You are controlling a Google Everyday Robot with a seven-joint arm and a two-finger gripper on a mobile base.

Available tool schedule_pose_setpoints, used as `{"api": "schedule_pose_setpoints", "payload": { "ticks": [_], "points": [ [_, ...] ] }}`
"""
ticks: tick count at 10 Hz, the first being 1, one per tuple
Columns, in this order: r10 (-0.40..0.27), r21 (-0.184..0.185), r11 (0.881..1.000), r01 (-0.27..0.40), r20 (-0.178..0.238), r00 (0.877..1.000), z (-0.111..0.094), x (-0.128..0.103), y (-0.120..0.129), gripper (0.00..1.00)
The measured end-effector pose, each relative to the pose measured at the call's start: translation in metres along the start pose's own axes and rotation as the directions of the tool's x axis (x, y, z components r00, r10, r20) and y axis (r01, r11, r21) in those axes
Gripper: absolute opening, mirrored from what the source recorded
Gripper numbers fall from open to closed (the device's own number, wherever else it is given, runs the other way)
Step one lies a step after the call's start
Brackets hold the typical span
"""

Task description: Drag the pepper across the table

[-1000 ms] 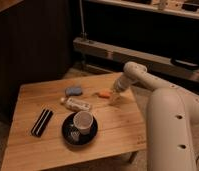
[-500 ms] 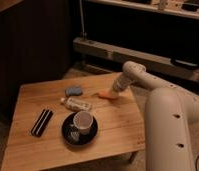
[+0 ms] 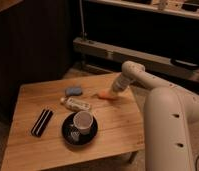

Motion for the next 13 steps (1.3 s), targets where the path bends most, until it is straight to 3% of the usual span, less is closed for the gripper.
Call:
{"api": "schedule_pose_setpoints", "payload": {
  "ticks": [13],
  "points": [
    [-0.075,-0.06,0.996,0.071,-0.052,0.996,0.005,-0.003,0.018,0.33]
  ]
}}
